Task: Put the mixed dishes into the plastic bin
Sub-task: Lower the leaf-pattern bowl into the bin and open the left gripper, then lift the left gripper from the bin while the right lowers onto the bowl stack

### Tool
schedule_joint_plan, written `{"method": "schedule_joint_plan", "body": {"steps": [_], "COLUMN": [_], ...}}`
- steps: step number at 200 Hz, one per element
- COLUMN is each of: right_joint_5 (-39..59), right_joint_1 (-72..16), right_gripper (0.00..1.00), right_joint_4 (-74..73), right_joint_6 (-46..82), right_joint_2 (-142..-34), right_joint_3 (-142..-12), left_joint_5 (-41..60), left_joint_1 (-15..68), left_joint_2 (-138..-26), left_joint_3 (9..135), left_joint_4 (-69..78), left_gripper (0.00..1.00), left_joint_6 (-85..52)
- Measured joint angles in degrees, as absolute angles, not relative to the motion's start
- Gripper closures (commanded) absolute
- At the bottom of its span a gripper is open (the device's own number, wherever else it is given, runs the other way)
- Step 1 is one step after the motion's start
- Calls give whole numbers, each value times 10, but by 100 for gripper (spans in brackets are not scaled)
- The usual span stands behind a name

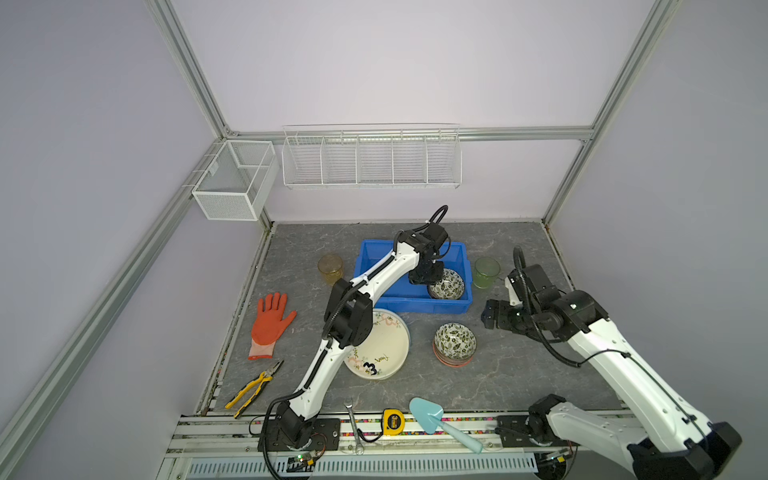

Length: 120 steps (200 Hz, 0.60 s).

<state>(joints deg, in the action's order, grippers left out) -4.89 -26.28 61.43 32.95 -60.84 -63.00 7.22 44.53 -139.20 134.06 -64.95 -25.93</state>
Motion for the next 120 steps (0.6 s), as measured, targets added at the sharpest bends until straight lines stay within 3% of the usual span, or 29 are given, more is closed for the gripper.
{"method": "schedule_joint_plan", "body": {"steps": [45, 120], "right_joint_5": [-45, -14], "right_joint_1": [-263, -262], "right_gripper": [6, 0], "right_joint_4": [613, 603], "right_joint_6": [329, 329], "right_joint_2": [-610, -623], "right_joint_3": [-630, -617], "left_joint_5": [89, 119], "left_joint_1": [445, 445], "left_joint_2": [-1392, -1387], "left_joint_3": [1344, 1344], "left_joint_4": [-643, -641], "left_gripper": [48, 38], "left_joint_6": [-265, -269]}}
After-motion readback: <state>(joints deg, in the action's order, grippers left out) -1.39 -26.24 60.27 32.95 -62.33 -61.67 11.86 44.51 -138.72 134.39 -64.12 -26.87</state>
